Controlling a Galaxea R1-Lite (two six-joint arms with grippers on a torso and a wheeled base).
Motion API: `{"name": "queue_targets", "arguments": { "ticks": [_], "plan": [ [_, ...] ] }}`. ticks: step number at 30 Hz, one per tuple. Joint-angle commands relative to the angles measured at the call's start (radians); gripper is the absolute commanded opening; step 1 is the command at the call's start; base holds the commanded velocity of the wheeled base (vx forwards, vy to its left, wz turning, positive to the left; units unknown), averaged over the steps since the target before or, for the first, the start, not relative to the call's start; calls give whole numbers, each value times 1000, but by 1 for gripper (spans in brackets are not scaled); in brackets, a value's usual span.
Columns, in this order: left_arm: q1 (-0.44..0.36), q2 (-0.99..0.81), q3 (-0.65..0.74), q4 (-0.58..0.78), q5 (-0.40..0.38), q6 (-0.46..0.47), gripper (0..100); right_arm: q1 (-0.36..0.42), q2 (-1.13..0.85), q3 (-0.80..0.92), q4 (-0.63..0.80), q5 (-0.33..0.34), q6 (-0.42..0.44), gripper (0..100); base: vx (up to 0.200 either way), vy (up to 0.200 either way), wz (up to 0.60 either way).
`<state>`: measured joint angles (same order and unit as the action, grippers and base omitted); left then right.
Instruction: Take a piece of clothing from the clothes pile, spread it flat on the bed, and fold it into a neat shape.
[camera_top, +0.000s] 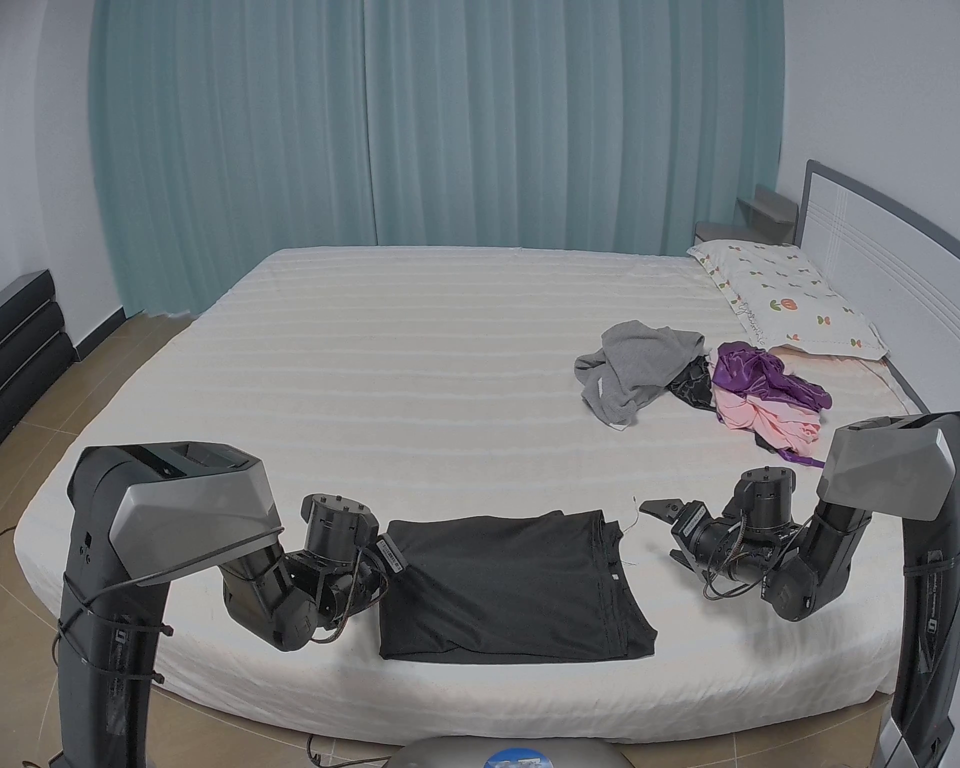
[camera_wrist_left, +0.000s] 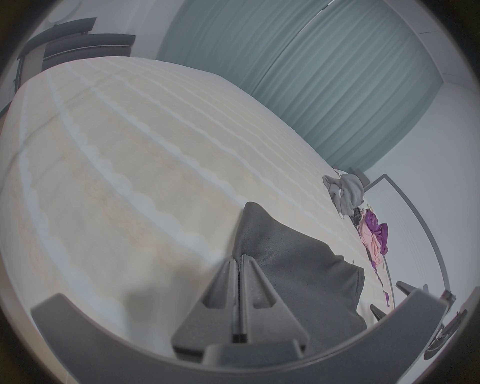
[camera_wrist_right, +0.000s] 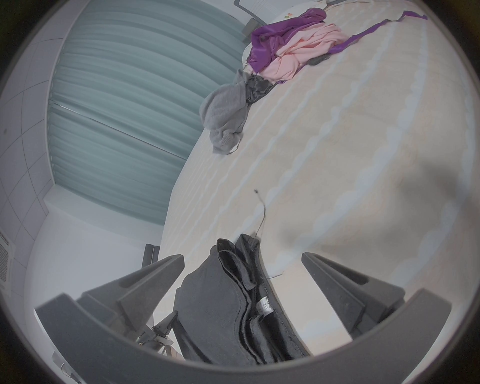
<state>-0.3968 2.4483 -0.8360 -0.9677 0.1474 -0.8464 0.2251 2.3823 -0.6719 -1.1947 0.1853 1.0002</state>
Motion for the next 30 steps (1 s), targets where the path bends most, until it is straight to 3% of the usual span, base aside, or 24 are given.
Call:
{"name": "queue_targets", "arguments": {
  "ticks": [1, 30],
  "plan": [
    [7, -3, 1, 0, 1, 0, 0, 0, 1, 0, 0, 0, 0, 100, 0, 200, 0],
    [41, -11, -11, 3, -16, 1, 0, 2, 1, 0, 1, 0, 0, 100, 0, 200, 0]
  ]
}}
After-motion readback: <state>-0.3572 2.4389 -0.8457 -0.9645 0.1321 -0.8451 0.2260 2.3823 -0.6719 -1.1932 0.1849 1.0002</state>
